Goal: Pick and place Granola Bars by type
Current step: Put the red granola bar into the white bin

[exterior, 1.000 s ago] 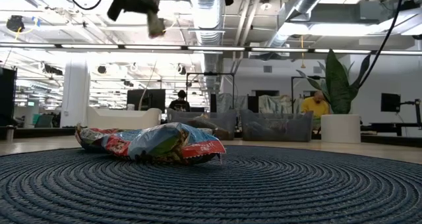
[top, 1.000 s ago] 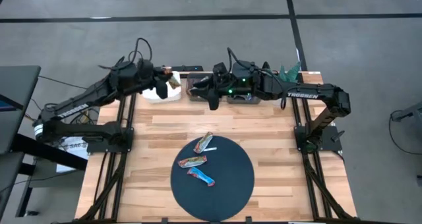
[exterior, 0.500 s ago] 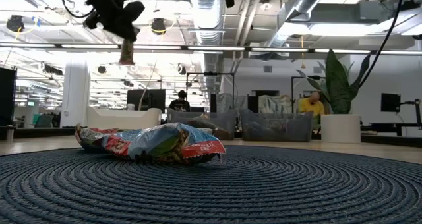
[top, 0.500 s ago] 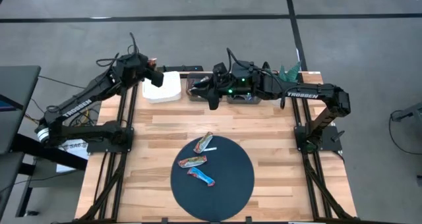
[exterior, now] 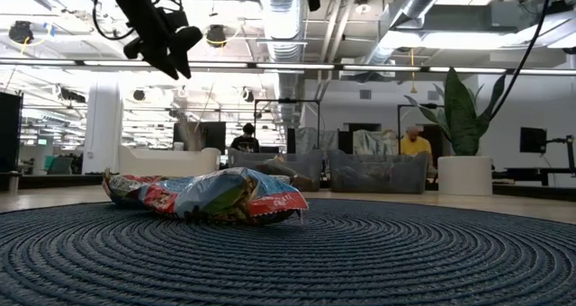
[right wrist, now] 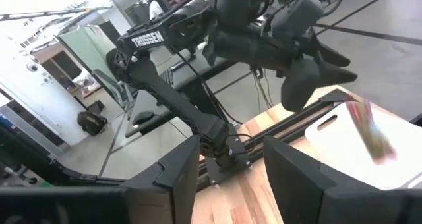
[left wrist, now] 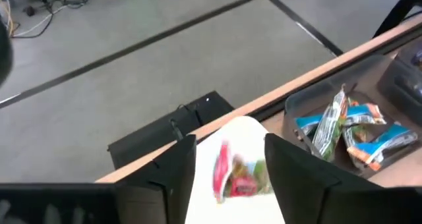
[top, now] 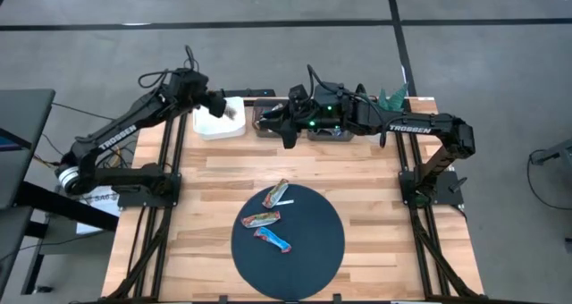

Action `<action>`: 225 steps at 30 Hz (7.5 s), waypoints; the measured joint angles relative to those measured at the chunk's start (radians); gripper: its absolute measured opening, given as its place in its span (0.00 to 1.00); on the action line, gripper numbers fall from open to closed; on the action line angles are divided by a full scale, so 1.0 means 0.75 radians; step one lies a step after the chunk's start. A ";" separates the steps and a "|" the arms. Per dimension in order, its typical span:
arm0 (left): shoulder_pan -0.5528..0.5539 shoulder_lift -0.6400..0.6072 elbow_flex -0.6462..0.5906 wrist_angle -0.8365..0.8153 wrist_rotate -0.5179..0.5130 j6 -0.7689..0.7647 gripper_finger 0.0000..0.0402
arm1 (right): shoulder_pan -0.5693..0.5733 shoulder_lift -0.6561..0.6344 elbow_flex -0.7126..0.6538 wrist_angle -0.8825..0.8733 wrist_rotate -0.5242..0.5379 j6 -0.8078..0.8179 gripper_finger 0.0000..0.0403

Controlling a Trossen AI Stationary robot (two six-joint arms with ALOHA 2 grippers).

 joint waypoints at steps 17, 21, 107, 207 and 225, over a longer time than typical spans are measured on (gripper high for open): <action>-0.001 -0.105 0.001 0.039 0.540 0.045 0.50 | -0.008 -0.012 -0.003 -0.228 -0.222 -0.022 0.37; 0.003 -0.220 -0.009 0.052 0.920 0.054 0.50 | 0.007 -0.022 -0.003 -0.431 -0.236 -0.070 0.36; -1.336 0.243 -0.582 0.666 0.635 -0.609 0.30 | 0.369 -0.078 -0.153 -0.894 -0.201 -0.192 0.30; -0.031 0.192 -0.295 0.103 -0.049 -0.341 0.27 | 0.197 -0.203 -0.153 -0.508 0.327 -0.349 0.30; -0.680 0.073 -0.295 0.260 0.456 -0.547 0.25 | 0.197 -0.203 -0.153 -0.510 0.323 -0.347 0.30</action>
